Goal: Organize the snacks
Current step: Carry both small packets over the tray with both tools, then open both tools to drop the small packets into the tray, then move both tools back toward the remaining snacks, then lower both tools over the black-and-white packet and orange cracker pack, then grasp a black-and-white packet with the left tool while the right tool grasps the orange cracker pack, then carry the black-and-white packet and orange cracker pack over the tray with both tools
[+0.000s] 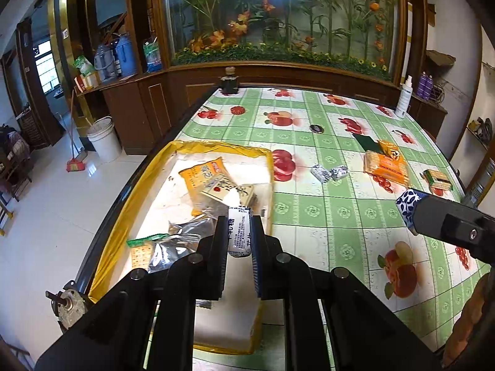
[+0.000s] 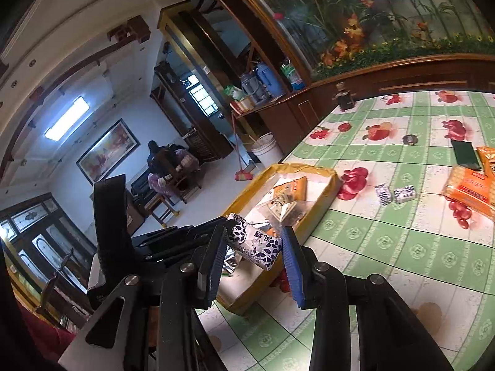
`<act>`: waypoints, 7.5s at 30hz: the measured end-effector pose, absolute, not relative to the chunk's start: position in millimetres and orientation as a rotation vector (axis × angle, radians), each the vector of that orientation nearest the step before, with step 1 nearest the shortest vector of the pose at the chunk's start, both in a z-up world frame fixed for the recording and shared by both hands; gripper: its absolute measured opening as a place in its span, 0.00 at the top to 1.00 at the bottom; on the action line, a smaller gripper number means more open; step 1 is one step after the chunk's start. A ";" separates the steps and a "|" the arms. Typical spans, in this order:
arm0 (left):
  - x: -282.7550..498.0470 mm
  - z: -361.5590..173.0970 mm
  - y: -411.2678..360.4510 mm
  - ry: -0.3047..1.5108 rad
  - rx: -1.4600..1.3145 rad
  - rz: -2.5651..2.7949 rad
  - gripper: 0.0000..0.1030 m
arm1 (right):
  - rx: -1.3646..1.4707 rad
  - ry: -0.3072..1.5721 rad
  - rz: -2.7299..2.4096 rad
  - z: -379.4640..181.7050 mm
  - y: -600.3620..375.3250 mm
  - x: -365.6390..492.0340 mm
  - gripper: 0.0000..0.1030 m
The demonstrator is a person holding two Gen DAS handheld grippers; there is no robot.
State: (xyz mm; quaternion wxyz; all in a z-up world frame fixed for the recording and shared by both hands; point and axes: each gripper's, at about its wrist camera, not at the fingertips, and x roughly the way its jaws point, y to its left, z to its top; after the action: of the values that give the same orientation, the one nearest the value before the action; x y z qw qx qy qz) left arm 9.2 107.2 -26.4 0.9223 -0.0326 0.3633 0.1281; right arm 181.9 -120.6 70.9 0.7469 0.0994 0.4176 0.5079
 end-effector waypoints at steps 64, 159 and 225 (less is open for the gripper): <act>17.2 -88.5 209.7 0.880 -0.181 0.491 0.84 | 0.048 1.154 1.155 -43.4 22.4 197.0 0.62; 200.5 -105.7 30.5 1.014 -0.015 0.009 0.82 | -0.345 1.044 0.735 -53.5 -191.9 360.6 0.40; -2.9 -24.2 173.4 0.715 -0.140 0.366 0.84 | -0.116 0.840 1.048 70.2 -33.3 179.9 0.47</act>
State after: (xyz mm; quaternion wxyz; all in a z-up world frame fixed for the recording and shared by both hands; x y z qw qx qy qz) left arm -2.9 173.4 -24.2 0.9180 -0.0681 0.3477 0.1782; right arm 179.9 -33.3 70.2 0.7813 -0.0536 0.3890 0.4851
